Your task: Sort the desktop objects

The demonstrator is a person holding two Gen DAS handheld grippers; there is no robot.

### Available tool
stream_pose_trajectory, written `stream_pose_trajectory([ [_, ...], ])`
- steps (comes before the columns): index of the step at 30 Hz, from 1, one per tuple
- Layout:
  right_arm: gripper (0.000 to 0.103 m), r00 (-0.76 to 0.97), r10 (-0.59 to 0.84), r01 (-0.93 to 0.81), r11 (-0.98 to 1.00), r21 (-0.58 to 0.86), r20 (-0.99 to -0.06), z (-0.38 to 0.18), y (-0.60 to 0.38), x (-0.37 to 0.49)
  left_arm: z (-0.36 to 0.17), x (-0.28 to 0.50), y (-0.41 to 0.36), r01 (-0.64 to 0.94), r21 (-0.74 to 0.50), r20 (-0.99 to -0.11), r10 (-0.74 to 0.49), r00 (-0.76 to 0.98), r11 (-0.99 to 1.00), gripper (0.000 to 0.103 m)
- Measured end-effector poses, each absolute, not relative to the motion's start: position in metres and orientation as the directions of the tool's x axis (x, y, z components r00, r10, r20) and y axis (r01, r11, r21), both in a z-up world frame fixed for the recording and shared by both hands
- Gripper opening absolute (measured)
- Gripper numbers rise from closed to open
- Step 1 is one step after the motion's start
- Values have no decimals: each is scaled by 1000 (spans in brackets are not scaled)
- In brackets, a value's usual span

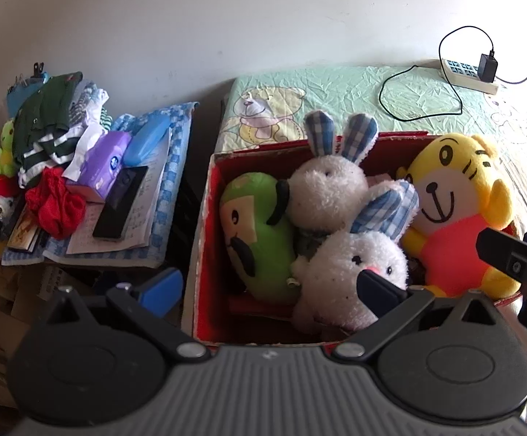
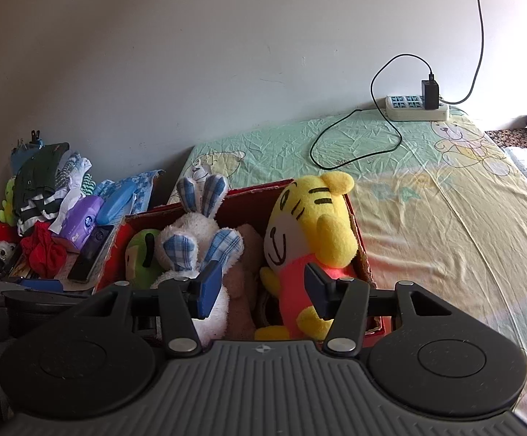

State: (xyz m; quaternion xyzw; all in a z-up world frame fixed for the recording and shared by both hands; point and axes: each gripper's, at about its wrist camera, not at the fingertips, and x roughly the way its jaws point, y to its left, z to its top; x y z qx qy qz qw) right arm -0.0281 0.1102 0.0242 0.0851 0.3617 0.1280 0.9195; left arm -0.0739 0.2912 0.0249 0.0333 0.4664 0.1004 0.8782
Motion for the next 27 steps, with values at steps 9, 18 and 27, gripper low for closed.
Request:
stream_pose_trajectory([
  [9, 61, 679, 278, -159, 959, 234, -679, 17, 115, -16, 11, -58, 296, -149, 113, -830, 176, 530, 982, 102],
  [18, 61, 661, 289, -165, 956, 241, -693, 14, 115, -4, 8, -52, 296, -132, 94, -828, 151, 539, 987, 102],
  [27, 61, 653, 285, -167, 958, 233, -701, 12, 116, 4, 3, -51, 303, -137, 17, -841, 88, 533, 990, 103],
])
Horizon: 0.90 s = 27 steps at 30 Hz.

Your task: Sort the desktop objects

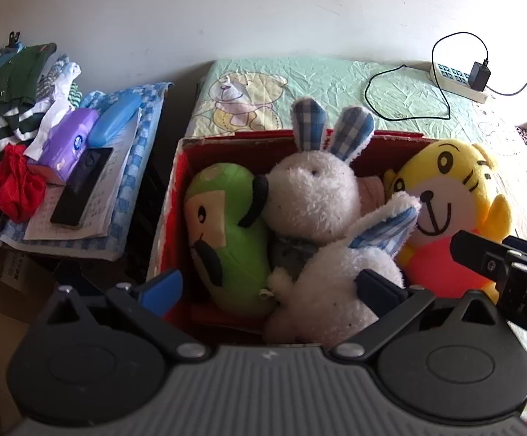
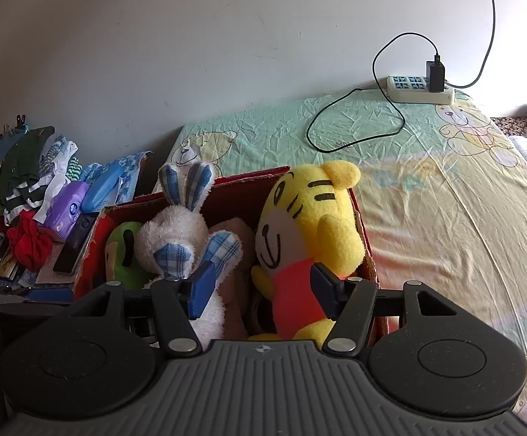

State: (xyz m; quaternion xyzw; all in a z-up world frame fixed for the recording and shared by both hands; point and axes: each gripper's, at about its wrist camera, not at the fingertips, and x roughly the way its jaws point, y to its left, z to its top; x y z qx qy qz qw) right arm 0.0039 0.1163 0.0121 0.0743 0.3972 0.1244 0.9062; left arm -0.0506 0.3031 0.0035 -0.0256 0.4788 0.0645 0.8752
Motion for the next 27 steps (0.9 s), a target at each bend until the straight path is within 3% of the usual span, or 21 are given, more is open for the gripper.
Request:
stream_pose_trajectory([
  [27, 61, 662, 286, -171, 958, 232, -693, 19, 111, 0, 21, -58, 297, -86, 108, -861, 137, 489, 990, 102],
])
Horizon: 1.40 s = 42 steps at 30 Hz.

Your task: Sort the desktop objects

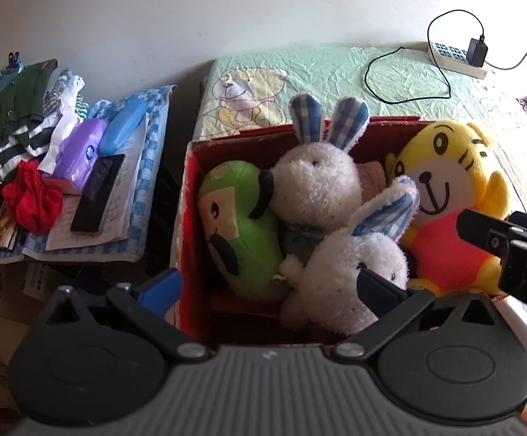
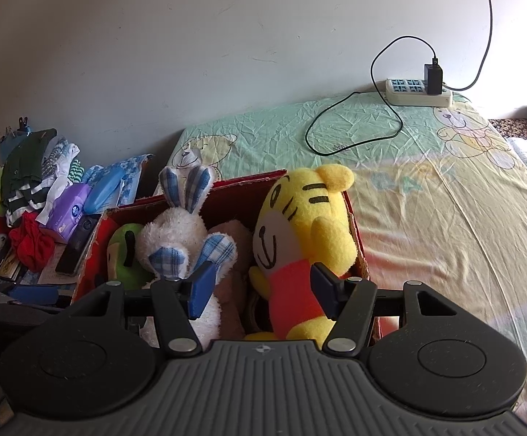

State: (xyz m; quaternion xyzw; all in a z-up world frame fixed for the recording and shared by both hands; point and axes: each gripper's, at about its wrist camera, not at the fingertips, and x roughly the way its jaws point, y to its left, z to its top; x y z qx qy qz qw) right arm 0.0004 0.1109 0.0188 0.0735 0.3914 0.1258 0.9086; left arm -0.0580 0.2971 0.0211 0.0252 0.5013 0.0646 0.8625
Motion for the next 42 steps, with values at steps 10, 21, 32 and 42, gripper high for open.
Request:
stream_pose_trajectory([
  [10, 63, 660, 281, -193, 960, 205, -697, 32, 118, 7, 32, -57, 300, -65, 135, -868, 150, 474, 989, 102],
  [21, 66, 652, 263, -188, 965, 184, -712, 23, 128, -4, 26, -67, 306, -73, 111, -891, 132, 435, 991, 102],
  [32, 66, 650, 255, -175, 967, 186, -716, 17, 127, -17, 22, -77, 305, -68, 111, -880, 130, 457, 992, 102],
  [42, 66, 656, 246, -172, 969, 176, -713, 16, 126, -26, 20, -86, 301, -76, 124, -865, 145, 480, 989, 102],
])
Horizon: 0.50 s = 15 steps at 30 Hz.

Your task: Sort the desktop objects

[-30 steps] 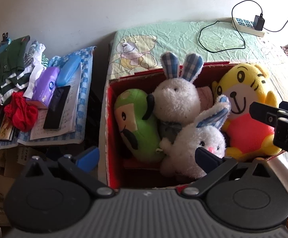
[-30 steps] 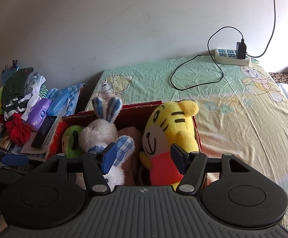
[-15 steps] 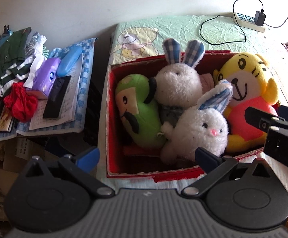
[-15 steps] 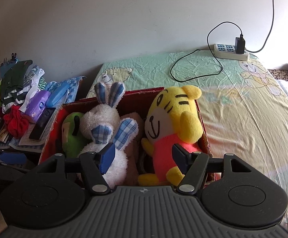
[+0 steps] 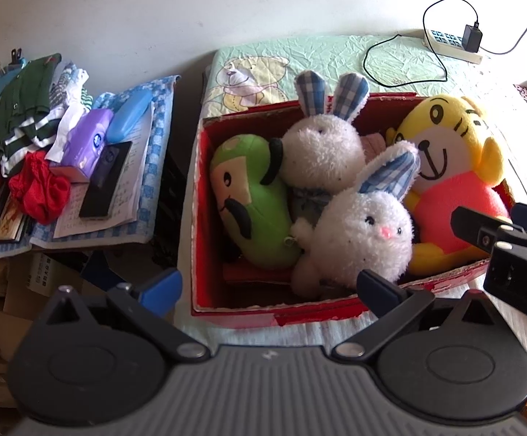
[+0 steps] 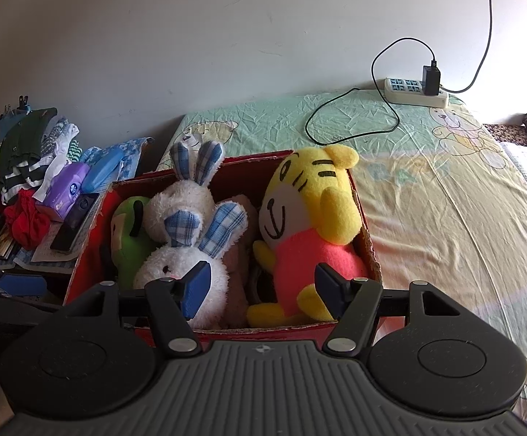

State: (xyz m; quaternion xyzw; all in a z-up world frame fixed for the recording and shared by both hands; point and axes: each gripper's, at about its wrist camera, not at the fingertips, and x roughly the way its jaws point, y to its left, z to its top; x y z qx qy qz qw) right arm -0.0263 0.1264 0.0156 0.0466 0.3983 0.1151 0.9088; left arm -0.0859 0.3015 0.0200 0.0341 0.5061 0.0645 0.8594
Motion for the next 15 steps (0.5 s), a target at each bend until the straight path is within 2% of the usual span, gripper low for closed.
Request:
stream_pose_trajectory([
  [15, 66, 666, 235, -169, 972, 164, -708, 15, 127, -37, 12, -98, 300, -118, 119, -836, 164, 524, 986, 102],
])
